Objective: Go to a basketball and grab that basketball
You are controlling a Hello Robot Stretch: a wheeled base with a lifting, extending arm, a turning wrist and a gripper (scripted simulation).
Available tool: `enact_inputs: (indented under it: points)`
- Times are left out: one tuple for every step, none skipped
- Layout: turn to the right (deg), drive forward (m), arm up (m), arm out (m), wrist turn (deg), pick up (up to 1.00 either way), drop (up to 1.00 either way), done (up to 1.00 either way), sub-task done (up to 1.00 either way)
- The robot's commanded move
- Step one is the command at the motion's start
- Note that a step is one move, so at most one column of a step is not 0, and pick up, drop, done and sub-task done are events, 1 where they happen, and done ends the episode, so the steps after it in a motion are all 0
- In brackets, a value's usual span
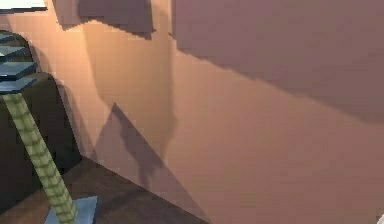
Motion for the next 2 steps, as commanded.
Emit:
enact_inputs:
  points:
    - [0.0,0.00,0.00,0.00,0.0,1.00,0.00,0.00,0.00]
    - [0.0,0.00,0.00,0.00,0.0,0.00,0.00,1.00,0.00]
